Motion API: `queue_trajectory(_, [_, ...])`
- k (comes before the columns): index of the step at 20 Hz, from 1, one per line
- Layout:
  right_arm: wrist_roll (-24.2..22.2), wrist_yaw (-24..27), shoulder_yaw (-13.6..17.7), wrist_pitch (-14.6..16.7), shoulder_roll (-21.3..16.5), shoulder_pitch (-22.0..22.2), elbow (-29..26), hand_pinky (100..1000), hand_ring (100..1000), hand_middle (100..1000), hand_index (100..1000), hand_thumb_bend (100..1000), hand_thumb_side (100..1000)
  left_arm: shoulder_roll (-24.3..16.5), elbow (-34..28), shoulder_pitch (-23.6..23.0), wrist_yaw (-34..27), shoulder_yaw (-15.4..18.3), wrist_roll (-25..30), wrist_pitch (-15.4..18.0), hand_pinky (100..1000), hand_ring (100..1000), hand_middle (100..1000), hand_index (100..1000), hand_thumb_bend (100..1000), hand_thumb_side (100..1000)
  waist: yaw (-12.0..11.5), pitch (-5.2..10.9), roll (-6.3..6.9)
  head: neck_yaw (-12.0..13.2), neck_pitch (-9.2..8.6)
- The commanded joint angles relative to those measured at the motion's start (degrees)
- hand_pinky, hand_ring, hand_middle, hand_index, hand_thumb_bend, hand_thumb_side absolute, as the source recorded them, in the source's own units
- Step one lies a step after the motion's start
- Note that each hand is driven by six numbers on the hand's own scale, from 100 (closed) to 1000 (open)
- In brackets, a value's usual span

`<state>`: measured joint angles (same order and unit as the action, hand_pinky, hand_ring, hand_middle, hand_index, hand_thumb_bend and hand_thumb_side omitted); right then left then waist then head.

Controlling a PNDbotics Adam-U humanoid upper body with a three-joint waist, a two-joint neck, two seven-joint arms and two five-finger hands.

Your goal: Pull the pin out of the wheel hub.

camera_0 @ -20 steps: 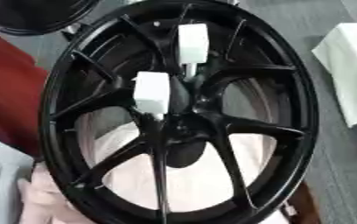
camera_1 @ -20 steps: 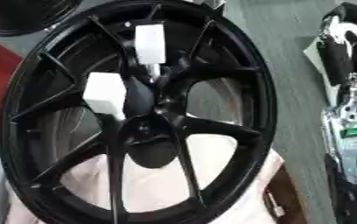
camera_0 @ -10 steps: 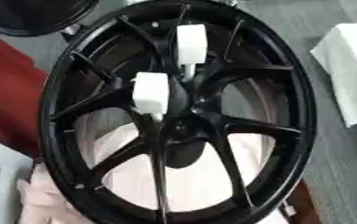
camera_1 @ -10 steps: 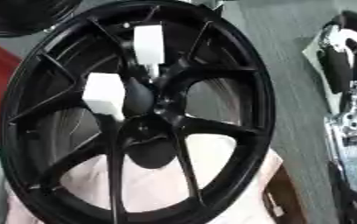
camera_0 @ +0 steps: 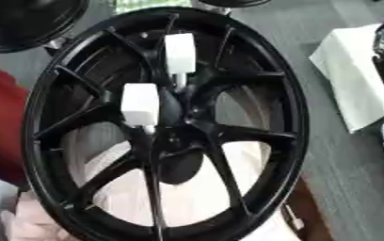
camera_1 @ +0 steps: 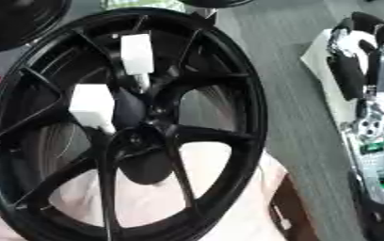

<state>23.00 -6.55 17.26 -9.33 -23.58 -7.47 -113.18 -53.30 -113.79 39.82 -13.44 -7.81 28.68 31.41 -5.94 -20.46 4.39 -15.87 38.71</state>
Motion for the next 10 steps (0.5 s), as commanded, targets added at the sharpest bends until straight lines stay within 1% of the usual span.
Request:
queue_trajectory(1, [-0.1,0.7,0.0,0.0,-1.7,0.0,-1.4,916,1000,714,794,100,577,-4.4,-0.6,4.4,3.2,-3.3,4.5,0.9,723,697,610,810,100,250,-0.1,2.16,0.53,-0.1,-0.34])
queue_trajectory(3, [-0.2,0.5,0.0,-0.2,-1.9,0.2,-1.4,916,1000,714,794,100,575,-5.4,-0.3,7.4,4.5,-5.8,8.3,0.5,739,719,636,822,100,291,-0.1,2.04,0.75,-0.3,-0.25])
queue_trajectory(5, [-0.2,0.3,0.0,-0.2,-2.1,0.4,-1.4,916,1000,714,794,100,574,-5.7,0.0,10.6,5.9,-8.3,12.5,-0.4,754,737,671,829,100,389,0.0,2.03,0.98,-0.4,0.11])
queue_trajectory(8, [-0.1,0.0,0.1,-0.3,-2.4,1.0,-1.4,916,1000,715,795,100,573,-4.5,1.4,15.9,7.3,-12.1,17.9,-2.3,769,753,694,833,100,477,-0.1,2.32,1.28,-0.7,0.66])
queue_trajectory(10, [0.0,-0.1,0.2,-0.5,-2.6,1.4,-1.4,916,1000,715,795,100,572,-2.8,2.9,19.5,8.5,-14.6,20.4,-3.3,778,764,709,840,100,509,-0.2,2.62,1.37,-1.0,0.85])
